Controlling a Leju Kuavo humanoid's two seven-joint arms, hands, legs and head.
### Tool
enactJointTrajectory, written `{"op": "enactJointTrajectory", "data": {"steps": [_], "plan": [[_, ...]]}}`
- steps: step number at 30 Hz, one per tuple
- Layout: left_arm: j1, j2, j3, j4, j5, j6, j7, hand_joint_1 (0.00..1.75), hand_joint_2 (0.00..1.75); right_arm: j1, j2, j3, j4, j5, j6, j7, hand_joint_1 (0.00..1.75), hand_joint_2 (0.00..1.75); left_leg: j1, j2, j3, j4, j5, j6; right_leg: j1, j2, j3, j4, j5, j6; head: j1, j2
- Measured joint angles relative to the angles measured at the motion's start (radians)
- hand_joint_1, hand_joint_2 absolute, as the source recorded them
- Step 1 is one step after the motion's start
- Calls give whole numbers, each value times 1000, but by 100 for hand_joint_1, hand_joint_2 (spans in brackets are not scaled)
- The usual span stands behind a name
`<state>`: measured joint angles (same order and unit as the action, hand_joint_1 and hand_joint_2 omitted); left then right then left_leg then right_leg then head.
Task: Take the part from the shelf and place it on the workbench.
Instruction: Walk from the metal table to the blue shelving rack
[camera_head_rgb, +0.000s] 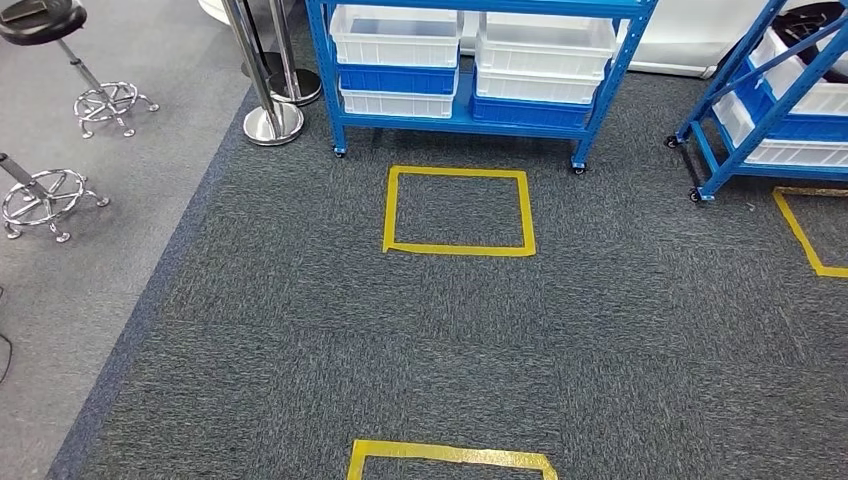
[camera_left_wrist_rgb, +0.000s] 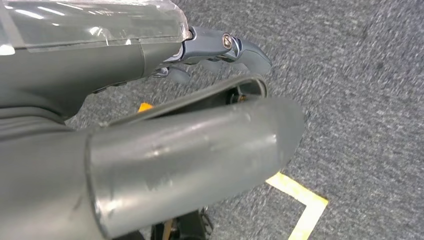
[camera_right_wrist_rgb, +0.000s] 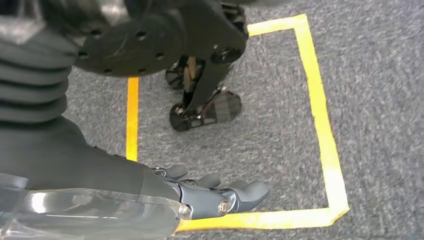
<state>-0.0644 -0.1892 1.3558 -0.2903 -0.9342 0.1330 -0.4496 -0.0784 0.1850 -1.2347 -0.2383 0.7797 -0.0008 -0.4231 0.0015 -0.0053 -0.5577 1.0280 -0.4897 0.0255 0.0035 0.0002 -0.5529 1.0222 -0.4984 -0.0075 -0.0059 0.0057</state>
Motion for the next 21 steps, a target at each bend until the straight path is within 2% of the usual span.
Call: {"op": "enactJointTrajectory", "data": {"steps": [2,5,6,7,8,10,12,15,17,20,21], "plan": [[0,0,0,0,0,0,0,0,0,0,0,0,0,0,0,0,0,0,1,0,-16,41,-30,-9,-5,-3,6,-12,6,-10,0,0],[1,0,0,0,-1,0,4,0,0,0,0,0,0,0,0,1,0,0,5,0,-96,215,-117,-19,-6,-5,8,-15,7,-16,0,0],[2,0,0,0,-1,0,6,0,0,0,0,0,0,0,0,1,0,0,7,0,-114,254,-125,-22,-6,-5,9,-14,7,-17,0,0],[3,0,0,0,-1,0,8,0,0,0,0,0,0,0,0,1,0,0,9,0,-116,259,-115,-24,-6,-5,9,-13,6,-17,0,0],[3,0,0,0,-1,0,9,0,0,0,0,0,0,1,0,2,0,0,11,1,-101,227,-88,-25,-7,-5,10,-11,4,-16,0,0],[2,0,0,0,-2,0,10,0,0,0,0,0,0,1,0,2,0,0,11,1,-41,101,-26,-25,-8,-4,10,-3,-2,-9,0,0],[1,1,0,0,-2,0,10,0,0,0,0,0,0,1,0,2,0,0,9,1,-2,18,-3,-18,-6,-3,6,6,-7,0,0,0],[2,1,0,0,-2,0,11,0,0,-1,0,0,0,2,0,2,0,0,6,0,1,3,-3,-1,-7,-2,3,10,-9,14,0,0],[2,1,0,0,-2,0,11,0,0,-1,0,-1,0,2,0,2,0,0,8,1,3,-4,3,11,-10,-1,-11,44,-35,24,0,0],[2,1,0,0,-2,0,11,0,0,0,0,-1,0,3,0,2,0,0,6,2,2,-6,4,22,-13,-1,-92,207,-117,33,0,0],[2,1,0,0,-2,0,11,0,0,1,0,-1,0,4,0,2,0,0,5,2,2,-6,3,23,-14,-1,-117,254,-130,34,0,0]]}}
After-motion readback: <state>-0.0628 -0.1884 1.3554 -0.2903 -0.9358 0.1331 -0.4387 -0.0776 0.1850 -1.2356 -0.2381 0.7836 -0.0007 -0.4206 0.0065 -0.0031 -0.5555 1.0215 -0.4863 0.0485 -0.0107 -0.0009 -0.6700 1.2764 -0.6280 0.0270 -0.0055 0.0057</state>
